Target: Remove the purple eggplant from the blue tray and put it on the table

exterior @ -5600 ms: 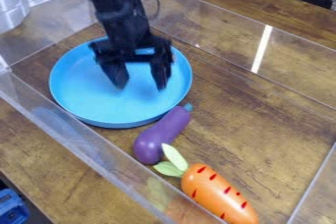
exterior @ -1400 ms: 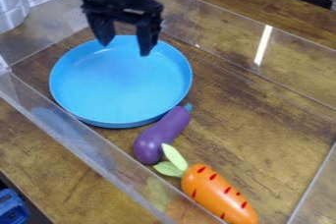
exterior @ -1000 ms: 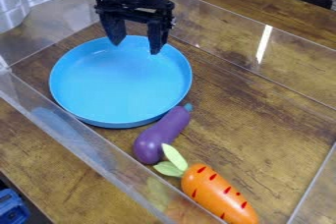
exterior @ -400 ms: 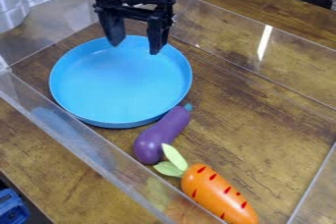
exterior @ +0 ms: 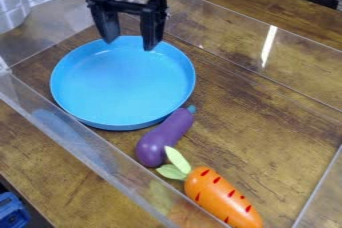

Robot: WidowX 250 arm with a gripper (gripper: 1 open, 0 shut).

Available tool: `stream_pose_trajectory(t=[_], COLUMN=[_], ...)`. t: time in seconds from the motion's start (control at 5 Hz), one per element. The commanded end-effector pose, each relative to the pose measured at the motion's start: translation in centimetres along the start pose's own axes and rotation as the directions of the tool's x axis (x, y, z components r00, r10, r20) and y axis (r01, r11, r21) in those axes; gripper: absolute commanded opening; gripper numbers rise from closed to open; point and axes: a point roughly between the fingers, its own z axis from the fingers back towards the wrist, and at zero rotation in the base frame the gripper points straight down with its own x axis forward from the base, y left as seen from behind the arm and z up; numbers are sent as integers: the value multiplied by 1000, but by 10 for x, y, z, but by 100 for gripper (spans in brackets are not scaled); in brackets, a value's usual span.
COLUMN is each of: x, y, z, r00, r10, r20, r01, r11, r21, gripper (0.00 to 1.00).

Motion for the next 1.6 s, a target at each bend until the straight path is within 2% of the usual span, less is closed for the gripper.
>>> stream_pose_trajectory(t=[0.0, 0.2, 0.4, 0.6, 0.8, 1.0, 1.2, 1.4], x=[-6, -8, 8, 20, 22, 17, 15, 12], y=[-21, -32, -26, -14, -3, 8, 17, 22], z=[10, 0, -6, 0, 1, 4, 9, 14], r00=[994, 989, 990, 995, 990, 983, 979, 983], r10=[-92, -140, -124, -63, -120, -173, -196, -175], r20=[52, 49, 61, 79, 75, 65, 55, 61], r01=[93, 141, 126, 65, 122, 173, 196, 176], r11=[996, 990, 991, 998, 993, 985, 981, 984], r21=[-15, -29, -37, -21, -11, 7, 1, -15], gripper=[100, 100, 100, 100, 100, 100, 100, 100])
